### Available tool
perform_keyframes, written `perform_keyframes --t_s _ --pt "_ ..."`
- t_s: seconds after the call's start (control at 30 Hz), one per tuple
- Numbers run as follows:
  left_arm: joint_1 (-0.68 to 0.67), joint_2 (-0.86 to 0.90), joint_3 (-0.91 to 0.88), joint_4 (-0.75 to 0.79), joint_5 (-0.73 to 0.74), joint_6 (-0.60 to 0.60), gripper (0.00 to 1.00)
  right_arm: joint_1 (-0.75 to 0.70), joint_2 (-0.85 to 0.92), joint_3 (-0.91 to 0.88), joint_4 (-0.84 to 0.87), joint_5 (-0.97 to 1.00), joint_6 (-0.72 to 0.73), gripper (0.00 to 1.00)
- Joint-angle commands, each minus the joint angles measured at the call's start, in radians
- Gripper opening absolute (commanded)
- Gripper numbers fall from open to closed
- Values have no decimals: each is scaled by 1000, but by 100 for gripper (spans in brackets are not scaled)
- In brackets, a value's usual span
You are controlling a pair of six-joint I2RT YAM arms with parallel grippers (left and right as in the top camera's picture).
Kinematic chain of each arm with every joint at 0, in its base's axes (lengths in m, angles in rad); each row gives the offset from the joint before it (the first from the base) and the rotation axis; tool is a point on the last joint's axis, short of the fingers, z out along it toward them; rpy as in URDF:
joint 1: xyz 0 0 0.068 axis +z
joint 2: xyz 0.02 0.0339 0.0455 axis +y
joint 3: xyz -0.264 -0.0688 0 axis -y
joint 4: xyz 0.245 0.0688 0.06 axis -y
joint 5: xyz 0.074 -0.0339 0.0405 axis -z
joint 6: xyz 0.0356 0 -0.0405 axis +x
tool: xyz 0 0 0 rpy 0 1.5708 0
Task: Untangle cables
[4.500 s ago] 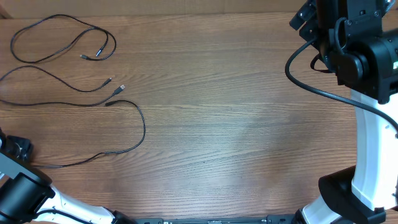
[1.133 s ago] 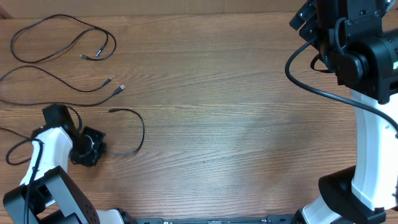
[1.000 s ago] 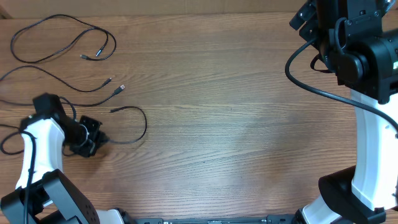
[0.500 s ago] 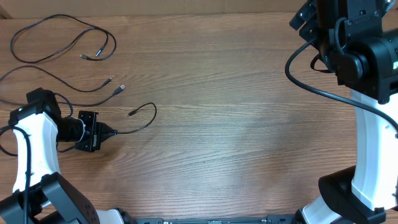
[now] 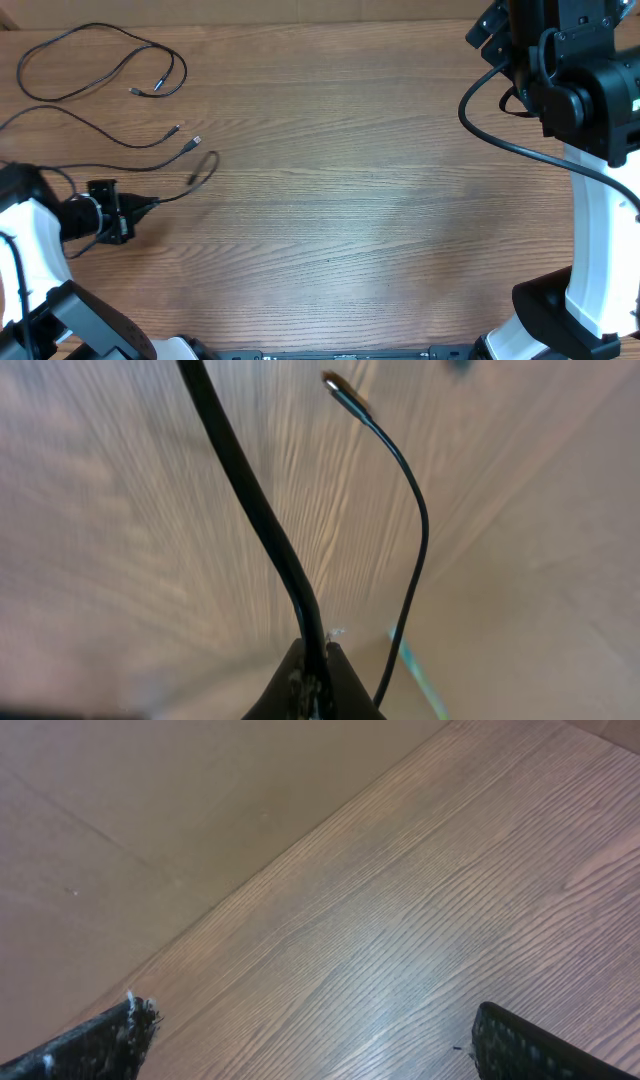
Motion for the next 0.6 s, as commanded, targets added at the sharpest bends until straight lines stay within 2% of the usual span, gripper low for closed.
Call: perform_keyframes --t_s 0.0,0.1,0.17,0.27,0.47,0.57 --pt "71 5 21 36 -29 122 4 -1 -3 -6 2 13 -9 100" --pt "126 6 20 36 -4 128 4 -1 -3 -6 2 13 -9 100" --pt "156 6 20 35 35 175 4 -1 -3 -6 2 13 -9 100" --pt "174 6 18 -4 20 208 4 -1 -3 -6 2 13 -9 100" --pt "178 7 11 -25 -170 167 4 -1 -3 -6 2 13 -9 100" --pt "178 7 11 -60 -346 97 4 -1 -3 -6 2 13 -8 100"
